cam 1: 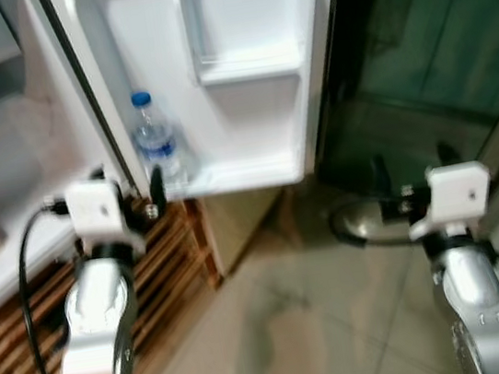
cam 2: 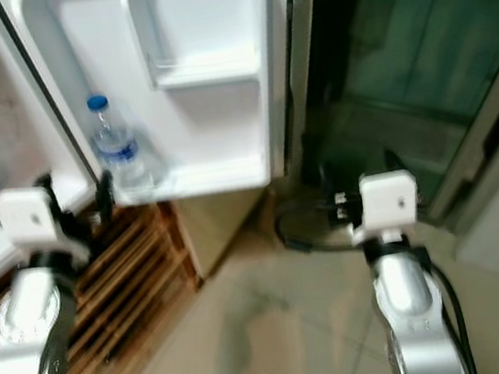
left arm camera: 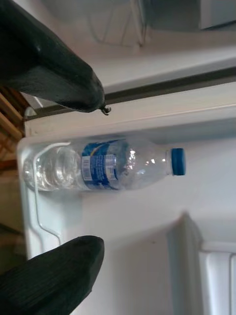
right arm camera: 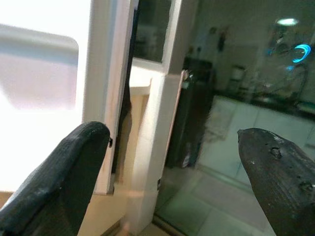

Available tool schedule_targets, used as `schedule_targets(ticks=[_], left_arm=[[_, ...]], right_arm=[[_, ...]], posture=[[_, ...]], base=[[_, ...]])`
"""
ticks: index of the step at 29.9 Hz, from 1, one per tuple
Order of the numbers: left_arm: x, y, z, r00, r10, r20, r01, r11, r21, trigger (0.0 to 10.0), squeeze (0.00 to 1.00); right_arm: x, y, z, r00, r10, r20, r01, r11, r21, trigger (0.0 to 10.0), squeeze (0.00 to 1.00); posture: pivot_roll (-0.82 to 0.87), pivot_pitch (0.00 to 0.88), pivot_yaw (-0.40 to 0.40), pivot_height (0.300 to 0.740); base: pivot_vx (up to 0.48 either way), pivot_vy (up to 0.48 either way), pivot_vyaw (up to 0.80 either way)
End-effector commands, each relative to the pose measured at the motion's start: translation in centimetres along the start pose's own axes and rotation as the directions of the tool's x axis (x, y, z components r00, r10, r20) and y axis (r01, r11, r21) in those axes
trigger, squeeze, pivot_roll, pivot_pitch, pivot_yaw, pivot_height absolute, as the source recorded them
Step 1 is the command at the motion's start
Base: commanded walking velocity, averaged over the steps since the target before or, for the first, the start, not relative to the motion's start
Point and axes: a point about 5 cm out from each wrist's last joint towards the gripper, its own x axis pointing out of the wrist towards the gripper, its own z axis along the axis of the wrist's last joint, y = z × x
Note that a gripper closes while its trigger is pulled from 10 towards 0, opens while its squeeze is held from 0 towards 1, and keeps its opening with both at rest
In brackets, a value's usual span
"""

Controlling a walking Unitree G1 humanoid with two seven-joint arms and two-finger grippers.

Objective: Restocking fridge

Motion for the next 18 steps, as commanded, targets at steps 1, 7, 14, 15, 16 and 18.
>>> schedule_targets(ticks=[1,7,14,15,16,18], left_arm=[[0.2,0.6,-0.3,1.000,0.013,-0.028,-0.012,1.000,0.023,10.0,0.00],[0.7,0.1,-0.2,1.000,-0.001,-0.017,0.001,1.000,0.006,10.0,0.00],[0.4,-0.8,0.3,0.998,-0.055,0.024,0.055,0.998,-0.007,10.0,0.00],[0.4,-0.8,0.2,0.998,-0.055,0.011,0.055,0.998,0.012,10.0,0.00],[0.4,-0.7,0.2,0.998,-0.059,0.020,0.059,0.998,0.015,10.0,0.00],[0.5,-0.9,0.5,0.996,-0.075,0.042,0.074,0.997,0.027,10.0,0.00]], right_arm=[[0.3,0.9,0.0,0.999,0.035,-0.004,-0.035,0.999,0.015,10.0,0.00],[0.5,1.1,-0.1,0.999,0.038,-0.013,-0.037,0.999,0.015,10.0,0.00],[0.5,1.3,-0.2,0.999,0.049,-0.018,-0.049,0.999,0.016,10.0,0.00],[0.5,1.3,-0.2,0.999,0.050,-0.018,-0.050,0.999,0.016,10.0,0.00],[0.5,1.3,-0.3,0.999,0.049,-0.018,-0.048,0.999,0.016,10.0,0.00],[0.7,1.3,-0.2,0.999,0.046,-0.017,-0.046,0.999,0.015,10.0,0.00]], posture=[[-0.19,0.042,0.062,0.740],[-0.20,0.041,0.064,0.740],[-0.20,0.046,0.064,0.740],[-0.20,0.046,0.064,0.740],[-0.20,0.045,0.063,0.740],[-0.19,0.044,0.063,0.740]], base=[[0.330,-0.345,0.66],[0.309,-0.364,0.62],[0.112,-0.359,0.59],[0.000,0.000,0.58],[0.000,0.000,0.54],[0.000,0.000,0.27]])
